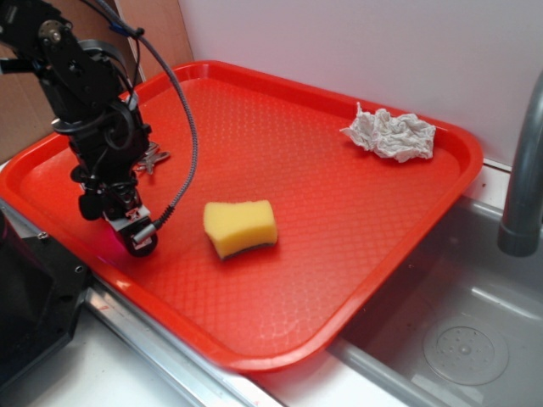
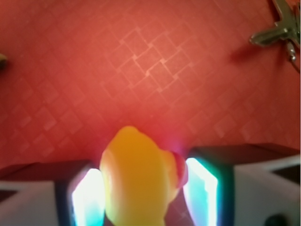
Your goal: Grab the yellow duck.
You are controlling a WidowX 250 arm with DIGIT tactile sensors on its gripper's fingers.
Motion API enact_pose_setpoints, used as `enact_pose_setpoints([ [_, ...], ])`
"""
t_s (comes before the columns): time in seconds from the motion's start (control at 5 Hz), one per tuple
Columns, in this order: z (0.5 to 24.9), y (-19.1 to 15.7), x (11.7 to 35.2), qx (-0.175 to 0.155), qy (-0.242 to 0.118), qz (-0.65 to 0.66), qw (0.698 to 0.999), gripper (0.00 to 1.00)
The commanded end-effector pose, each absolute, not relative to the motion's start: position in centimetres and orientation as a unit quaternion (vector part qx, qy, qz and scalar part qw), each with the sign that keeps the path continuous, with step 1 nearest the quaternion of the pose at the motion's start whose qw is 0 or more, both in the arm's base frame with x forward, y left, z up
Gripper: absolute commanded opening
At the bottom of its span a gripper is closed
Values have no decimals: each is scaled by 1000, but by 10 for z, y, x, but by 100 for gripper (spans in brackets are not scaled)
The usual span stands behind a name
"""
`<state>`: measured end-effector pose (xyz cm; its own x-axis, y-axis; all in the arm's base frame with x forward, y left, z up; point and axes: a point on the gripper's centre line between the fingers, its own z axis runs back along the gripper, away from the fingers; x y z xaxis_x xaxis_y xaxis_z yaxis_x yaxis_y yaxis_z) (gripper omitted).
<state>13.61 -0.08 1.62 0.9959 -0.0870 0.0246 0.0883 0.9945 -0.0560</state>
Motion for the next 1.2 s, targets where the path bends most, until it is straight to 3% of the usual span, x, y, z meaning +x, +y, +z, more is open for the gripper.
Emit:
enact_pose_setpoints([
  [0.0,54,-8,152,21,19,38,999,0],
  [0.2,97,-18,167,34,24,93,995,0],
  [0.6,174,-24,186,-12,-14,119,993,0],
  [0.8,202,-23,191,-21,-30,131,991,0],
  [1.0,212,-21,195,-20,-48,135,989,0],
])
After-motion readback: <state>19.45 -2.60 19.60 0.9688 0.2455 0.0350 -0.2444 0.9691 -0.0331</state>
